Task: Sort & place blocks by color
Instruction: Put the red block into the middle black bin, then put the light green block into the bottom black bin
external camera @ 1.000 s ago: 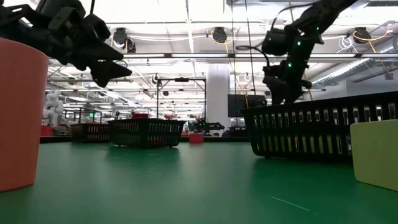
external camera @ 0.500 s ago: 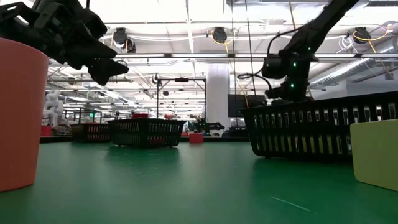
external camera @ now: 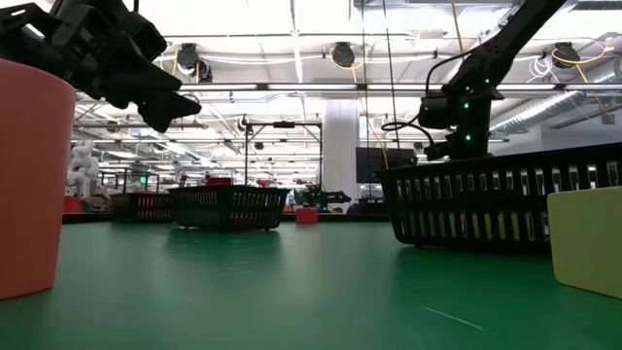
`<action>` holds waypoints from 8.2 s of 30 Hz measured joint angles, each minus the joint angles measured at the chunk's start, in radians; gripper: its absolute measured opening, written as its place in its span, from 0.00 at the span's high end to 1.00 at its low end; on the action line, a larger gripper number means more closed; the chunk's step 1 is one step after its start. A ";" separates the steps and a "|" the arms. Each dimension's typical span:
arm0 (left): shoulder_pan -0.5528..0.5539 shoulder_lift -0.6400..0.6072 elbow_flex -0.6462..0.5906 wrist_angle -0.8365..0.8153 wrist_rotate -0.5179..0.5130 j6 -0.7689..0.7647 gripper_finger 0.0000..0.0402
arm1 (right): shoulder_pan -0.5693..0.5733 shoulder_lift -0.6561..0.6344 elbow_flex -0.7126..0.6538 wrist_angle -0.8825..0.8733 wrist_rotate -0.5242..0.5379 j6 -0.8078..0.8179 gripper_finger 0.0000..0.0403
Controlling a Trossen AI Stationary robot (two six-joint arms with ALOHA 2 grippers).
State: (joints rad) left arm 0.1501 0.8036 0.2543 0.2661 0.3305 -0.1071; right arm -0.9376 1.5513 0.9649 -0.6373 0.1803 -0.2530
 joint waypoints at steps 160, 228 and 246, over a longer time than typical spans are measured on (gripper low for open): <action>-0.337 0.000 0.001 0.102 -0.599 0.189 0.39 | 0.769 0.426 0.208 1.134 -0.338 0.381 0.46; -0.827 0.711 0.522 -1.172 -0.010 -1.361 0.40 | 0.802 -0.375 -0.147 0.783 -0.076 0.424 0.34; -0.719 0.665 0.552 -1.129 -0.060 -1.032 0.69 | 0.802 -0.385 -0.147 0.762 -0.076 0.398 0.34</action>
State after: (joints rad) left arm -0.5693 1.4685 0.8058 -0.8633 0.2703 -1.1395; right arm -0.1352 1.1663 0.8177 0.1247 0.1043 0.1455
